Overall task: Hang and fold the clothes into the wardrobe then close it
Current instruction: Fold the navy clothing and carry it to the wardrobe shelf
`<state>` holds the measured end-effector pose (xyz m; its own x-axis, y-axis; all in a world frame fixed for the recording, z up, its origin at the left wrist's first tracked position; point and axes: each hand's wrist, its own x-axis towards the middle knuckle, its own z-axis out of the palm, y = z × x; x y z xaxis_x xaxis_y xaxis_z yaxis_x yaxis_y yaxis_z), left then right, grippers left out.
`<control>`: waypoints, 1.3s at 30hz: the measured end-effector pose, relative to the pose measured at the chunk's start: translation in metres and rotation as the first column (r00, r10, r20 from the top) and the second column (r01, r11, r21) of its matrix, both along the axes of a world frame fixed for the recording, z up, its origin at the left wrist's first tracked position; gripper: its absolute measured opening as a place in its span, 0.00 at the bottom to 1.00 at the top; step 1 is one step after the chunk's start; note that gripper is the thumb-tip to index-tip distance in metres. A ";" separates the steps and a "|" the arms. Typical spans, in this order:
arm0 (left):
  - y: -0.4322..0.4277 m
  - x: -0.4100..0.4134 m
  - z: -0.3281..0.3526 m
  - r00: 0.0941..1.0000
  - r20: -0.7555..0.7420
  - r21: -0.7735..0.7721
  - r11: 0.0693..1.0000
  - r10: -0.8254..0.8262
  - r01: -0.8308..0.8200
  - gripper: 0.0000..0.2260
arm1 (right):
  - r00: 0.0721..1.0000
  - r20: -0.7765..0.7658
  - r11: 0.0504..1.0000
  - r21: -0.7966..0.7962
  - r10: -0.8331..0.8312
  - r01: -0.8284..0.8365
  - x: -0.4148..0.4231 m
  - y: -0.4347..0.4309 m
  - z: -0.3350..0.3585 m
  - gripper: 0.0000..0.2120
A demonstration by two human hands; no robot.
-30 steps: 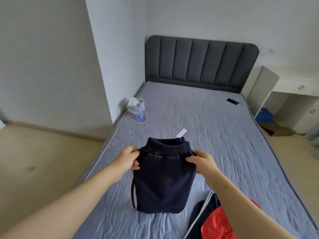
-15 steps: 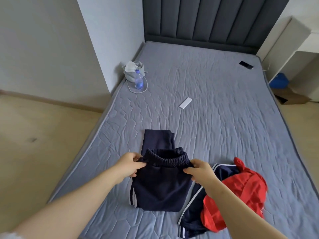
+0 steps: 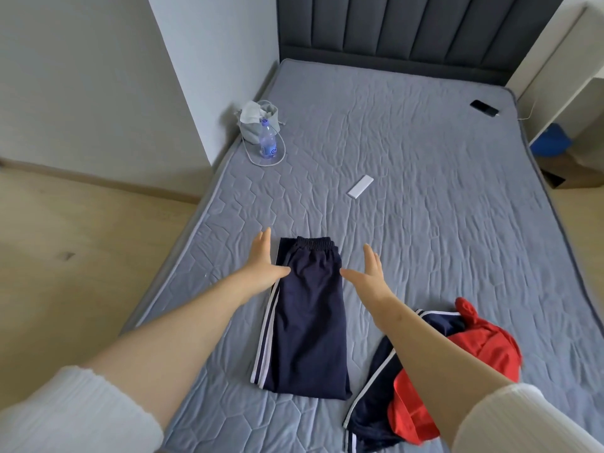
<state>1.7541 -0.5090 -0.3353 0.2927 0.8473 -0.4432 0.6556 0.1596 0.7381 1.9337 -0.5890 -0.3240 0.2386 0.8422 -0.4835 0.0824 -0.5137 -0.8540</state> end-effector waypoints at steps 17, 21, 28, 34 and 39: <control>-0.065 -0.019 -0.094 0.972 -0.205 0.019 0.992 -0.116 0.123 0.18 | 0.997 0.061 0.979 -0.192 -0.052 0.063 -0.020 -0.055 -0.102 0.25; -0.105 -0.035 -0.144 0.908 -0.374 -0.044 0.982 -0.188 0.185 0.17 | 0.998 0.061 0.940 -0.337 -0.023 0.042 -0.033 -0.101 -0.165 0.25; -0.163 -0.055 -0.250 0.774 -0.537 -0.248 0.940 -0.336 0.236 0.18 | 0.976 0.139 0.797 -0.602 0.166 -0.050 -0.040 -0.171 -0.260 0.25; -0.165 -0.042 -0.323 0.679 -0.605 -0.063 0.875 -0.416 0.480 0.26 | 0.744 0.386 0.799 -0.508 0.546 -0.322 -0.045 -0.144 -0.323 0.27; -0.160 -0.031 -0.355 0.591 -0.679 0.104 0.740 -0.436 0.665 0.28 | 0.492 0.482 0.687 -0.464 0.725 -0.559 -0.037 -0.118 -0.370 0.32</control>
<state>1.7232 -0.6690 -0.6904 0.5337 0.7267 -0.4327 0.8309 -0.5458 0.1082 1.8964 -0.7071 -0.6943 -0.0307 0.7718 -0.6351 0.8975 -0.2584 -0.3574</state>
